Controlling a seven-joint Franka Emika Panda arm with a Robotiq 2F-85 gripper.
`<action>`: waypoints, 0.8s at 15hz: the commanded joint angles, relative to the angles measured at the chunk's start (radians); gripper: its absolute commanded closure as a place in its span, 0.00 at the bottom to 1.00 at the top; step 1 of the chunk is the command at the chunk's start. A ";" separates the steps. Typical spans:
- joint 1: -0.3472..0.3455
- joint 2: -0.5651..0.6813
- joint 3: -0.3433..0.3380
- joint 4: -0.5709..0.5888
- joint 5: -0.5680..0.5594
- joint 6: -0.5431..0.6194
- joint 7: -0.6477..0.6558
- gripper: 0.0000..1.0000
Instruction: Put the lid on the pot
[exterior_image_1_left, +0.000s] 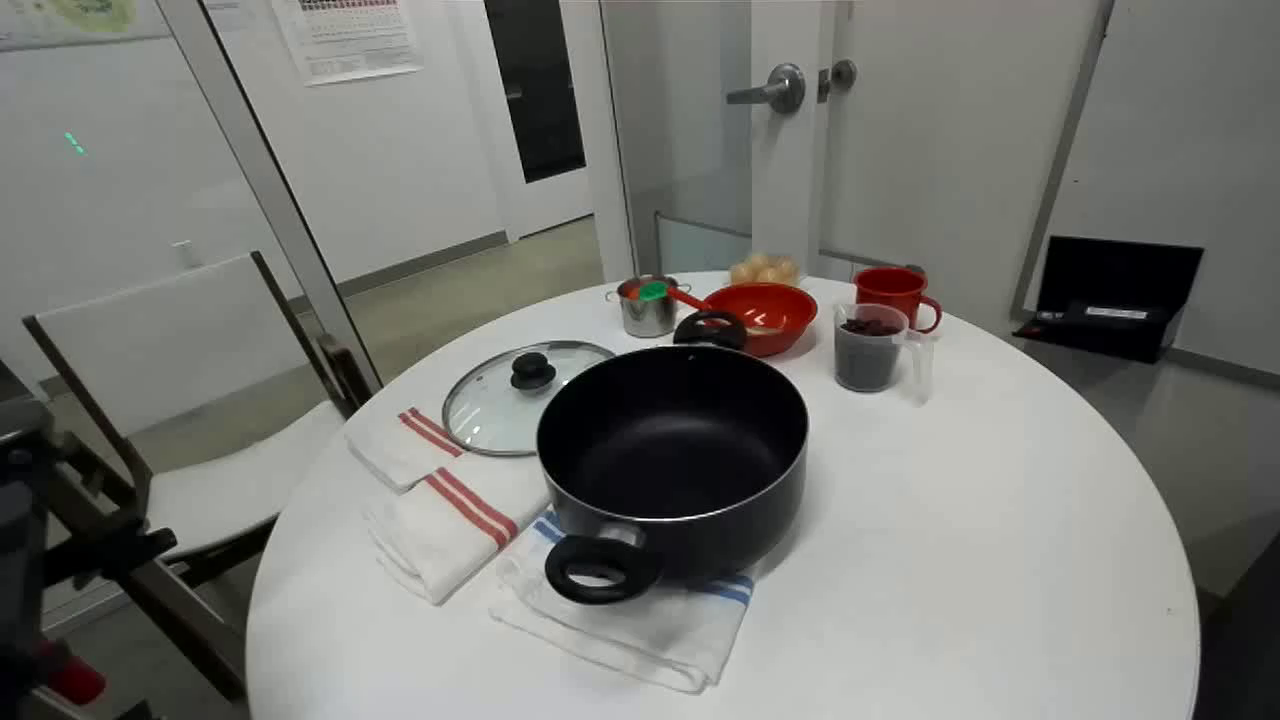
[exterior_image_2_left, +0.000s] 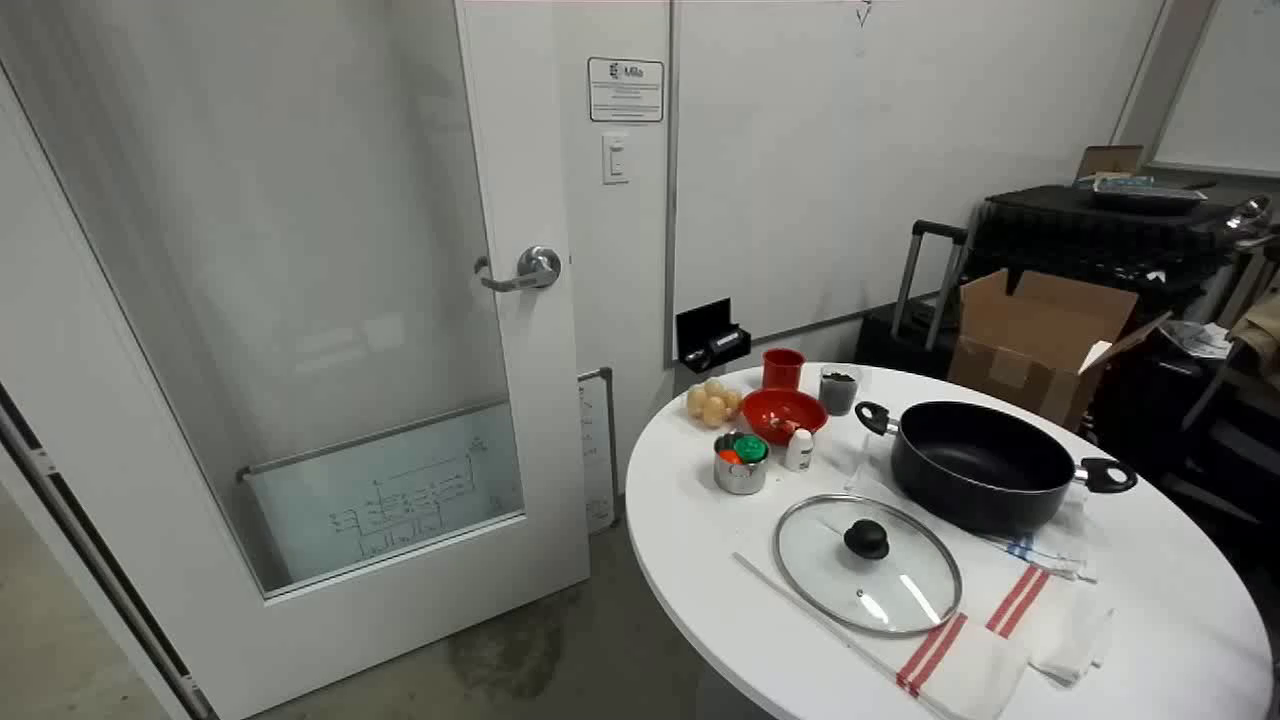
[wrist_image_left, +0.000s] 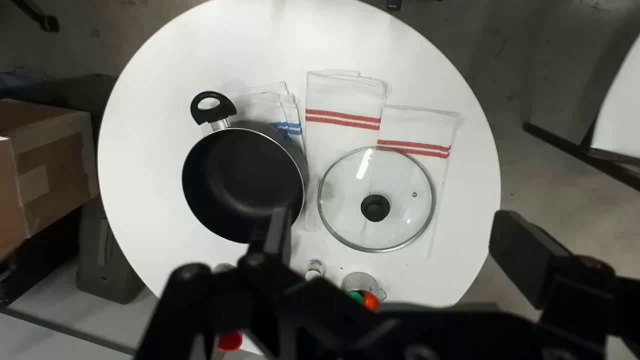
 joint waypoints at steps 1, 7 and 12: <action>0.010 0.002 -0.008 0.004 -0.006 -0.002 0.006 0.00; 0.010 0.002 -0.008 0.004 -0.006 -0.002 0.006 0.00; 0.010 0.043 -0.015 0.005 -0.002 0.023 -0.009 0.00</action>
